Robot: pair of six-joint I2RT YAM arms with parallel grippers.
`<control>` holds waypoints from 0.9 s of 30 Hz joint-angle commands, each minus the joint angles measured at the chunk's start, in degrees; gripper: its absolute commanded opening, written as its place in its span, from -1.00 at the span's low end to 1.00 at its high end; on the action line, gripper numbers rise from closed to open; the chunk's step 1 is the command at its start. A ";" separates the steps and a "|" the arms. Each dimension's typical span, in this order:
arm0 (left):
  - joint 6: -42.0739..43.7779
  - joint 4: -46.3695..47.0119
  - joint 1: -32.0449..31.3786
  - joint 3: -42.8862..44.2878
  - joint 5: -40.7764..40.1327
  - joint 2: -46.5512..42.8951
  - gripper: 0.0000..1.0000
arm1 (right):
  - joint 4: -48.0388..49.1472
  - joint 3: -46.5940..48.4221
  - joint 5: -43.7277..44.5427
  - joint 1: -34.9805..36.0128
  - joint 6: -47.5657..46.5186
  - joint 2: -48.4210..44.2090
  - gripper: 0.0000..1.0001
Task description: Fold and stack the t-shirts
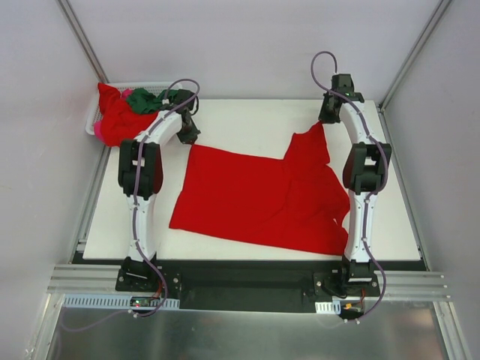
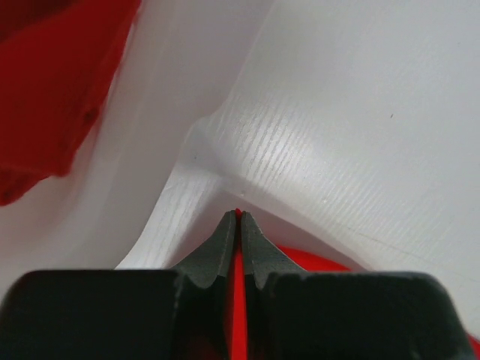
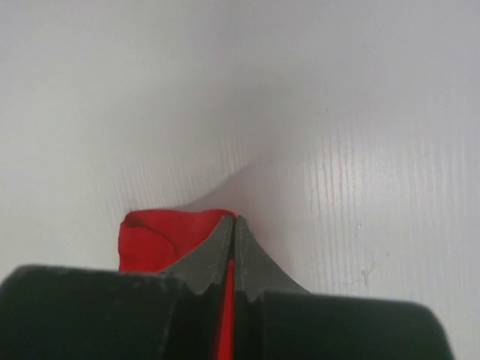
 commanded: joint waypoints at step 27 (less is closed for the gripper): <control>11.61 8.70 1.19 1.01 9.85 -3.10 -1.00 | 7.17 -0.74 -7.80 -2.35 -3.70 -13.10 -0.98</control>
